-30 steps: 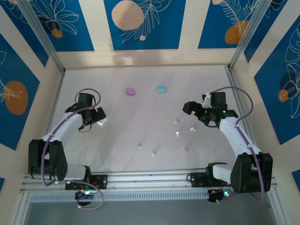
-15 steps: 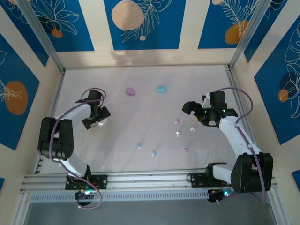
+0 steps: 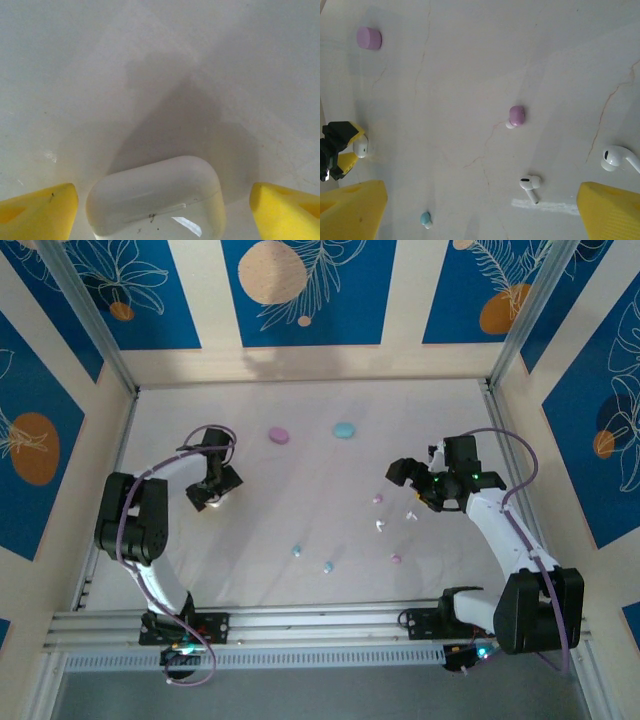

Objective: Insert the wireless bluetooth earbuds into the charging case

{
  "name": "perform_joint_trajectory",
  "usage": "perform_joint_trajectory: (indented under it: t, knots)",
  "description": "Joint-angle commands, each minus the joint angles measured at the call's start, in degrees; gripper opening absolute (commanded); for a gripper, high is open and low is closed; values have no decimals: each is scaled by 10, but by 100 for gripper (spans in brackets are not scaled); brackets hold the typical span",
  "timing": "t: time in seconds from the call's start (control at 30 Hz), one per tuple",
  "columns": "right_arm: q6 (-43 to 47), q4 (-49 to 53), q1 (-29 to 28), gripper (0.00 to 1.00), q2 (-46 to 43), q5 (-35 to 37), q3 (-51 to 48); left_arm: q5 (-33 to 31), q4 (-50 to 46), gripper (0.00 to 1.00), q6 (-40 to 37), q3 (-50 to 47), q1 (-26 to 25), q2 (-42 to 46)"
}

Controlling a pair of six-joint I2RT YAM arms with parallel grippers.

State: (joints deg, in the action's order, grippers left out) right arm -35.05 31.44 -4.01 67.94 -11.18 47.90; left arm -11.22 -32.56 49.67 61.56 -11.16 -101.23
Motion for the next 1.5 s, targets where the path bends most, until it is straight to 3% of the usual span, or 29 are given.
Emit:
perform_joint_trajectory:
  t: [0.0, 0.07, 0.13, 0.2, 0.47, 0.6, 0.73, 0.93, 1.03, 1.17, 1.27, 1.47]
  knots:
    - [-11, 20, -5, 98, -15, 1, 16, -7, -8, 87, 23, -3, -4, -5]
    - [-12, 21, -6, 98, -16, 2, 14, -6, -3, 84, 23, -8, -4, -5]
    - [-13, 20, -7, 98, -18, 4, 13, 0, 5, 73, 7, -8, -4, -5]
    - [-16, 21, -8, 98, -18, 6, 13, 3, 4, 69, -3, -5, -7, -7]
    - [-19, 22, -11, 98, -15, 8, 14, 5, -16, 65, -73, 24, -47, -9]
    - [-19, 20, -11, 98, -12, 9, 14, 34, -8, 61, -104, 37, -92, -21]
    - [-17, 19, -12, 98, -8, 10, 14, 44, -15, 60, -131, 78, -173, -56]
    - [-4, 27, -13, 98, -5, 17, 16, 36, -55, 61, -164, 178, -296, -141]
    - [6, 29, -12, 99, -8, 19, 16, 35, -64, 61, -172, 206, -326, -168]
    - [27, 15, -13, 98, -11, 10, 12, 55, -43, 64, -204, 207, -339, -154]
    - [65, -12, -15, 96, -10, -16, 10, 36, -32, 76, -227, 197, -339, -117]
    - [180, -45, -52, 89, 25, -25, 47, -9, 35, 90, -241, 139, -328, 14]
